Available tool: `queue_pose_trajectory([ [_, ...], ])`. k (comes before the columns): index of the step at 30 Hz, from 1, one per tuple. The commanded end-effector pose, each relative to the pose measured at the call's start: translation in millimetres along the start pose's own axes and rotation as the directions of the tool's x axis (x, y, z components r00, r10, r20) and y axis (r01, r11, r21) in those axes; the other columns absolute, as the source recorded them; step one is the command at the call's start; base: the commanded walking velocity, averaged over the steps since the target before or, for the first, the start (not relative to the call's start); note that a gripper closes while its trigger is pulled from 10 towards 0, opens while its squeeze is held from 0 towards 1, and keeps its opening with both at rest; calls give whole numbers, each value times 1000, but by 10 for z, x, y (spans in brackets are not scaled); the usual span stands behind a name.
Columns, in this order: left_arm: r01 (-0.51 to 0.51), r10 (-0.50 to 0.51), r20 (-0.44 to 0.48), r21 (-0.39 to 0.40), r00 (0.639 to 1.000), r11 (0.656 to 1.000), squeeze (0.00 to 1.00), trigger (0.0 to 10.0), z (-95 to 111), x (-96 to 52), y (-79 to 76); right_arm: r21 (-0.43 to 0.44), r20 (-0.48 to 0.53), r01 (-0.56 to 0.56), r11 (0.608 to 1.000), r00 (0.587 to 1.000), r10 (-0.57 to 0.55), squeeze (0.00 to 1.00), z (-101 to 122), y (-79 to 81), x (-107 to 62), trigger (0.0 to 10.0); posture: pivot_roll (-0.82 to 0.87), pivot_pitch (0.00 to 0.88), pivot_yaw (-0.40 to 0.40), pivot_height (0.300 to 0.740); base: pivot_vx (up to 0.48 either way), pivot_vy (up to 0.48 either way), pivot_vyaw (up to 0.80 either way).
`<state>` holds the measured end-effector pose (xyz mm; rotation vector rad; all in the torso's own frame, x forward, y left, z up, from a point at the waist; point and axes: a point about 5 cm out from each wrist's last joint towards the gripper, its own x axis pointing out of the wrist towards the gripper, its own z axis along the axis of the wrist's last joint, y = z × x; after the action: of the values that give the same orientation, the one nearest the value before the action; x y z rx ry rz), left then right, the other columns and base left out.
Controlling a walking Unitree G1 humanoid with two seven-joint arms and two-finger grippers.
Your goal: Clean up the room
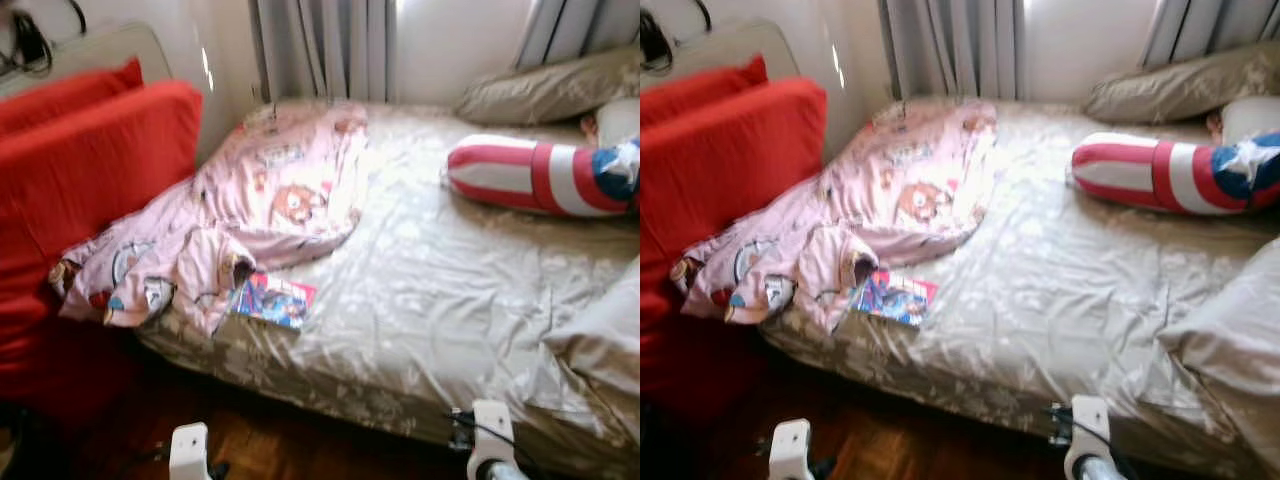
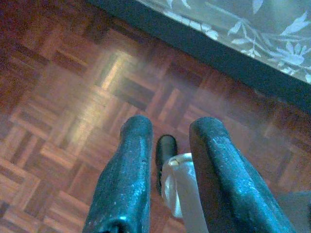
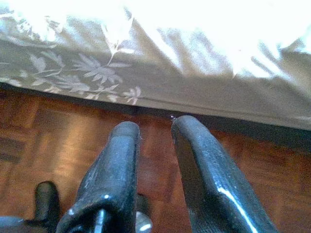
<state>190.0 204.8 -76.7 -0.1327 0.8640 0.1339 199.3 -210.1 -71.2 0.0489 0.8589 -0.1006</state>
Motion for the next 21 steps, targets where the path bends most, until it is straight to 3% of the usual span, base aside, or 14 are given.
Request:
queue_pose_trajectory([
  [1,10,-10,-11,18,1000,1000,0,10000,-12,1,-20,11,-12,19,1000,1000,-19,0,-30,-59,-12,10000,18,0,90,740,0,-345,0],
  [4,11,-11,-10,19,1000,1000,0,10000,-13,1,-22,11,-16,23,1000,1000,-23,0,-34,-63,-13,10000,19,0,88,740,0,-346,-163],
  [14,13,-13,-12,11,1000,1000,0,10000,-47,-9,-15,8,-14,24,1000,1000,-23,0,-31,-73,-13,10000,2,0,82,740,0,-349,-747],
  [21,12,-12,-20,15,1000,1000,0,10000,-62,-14,2,17,1,23,1000,1000,-23,0,-24,-61,-14,10000,-2,0,91,740,0,-353,0],
])
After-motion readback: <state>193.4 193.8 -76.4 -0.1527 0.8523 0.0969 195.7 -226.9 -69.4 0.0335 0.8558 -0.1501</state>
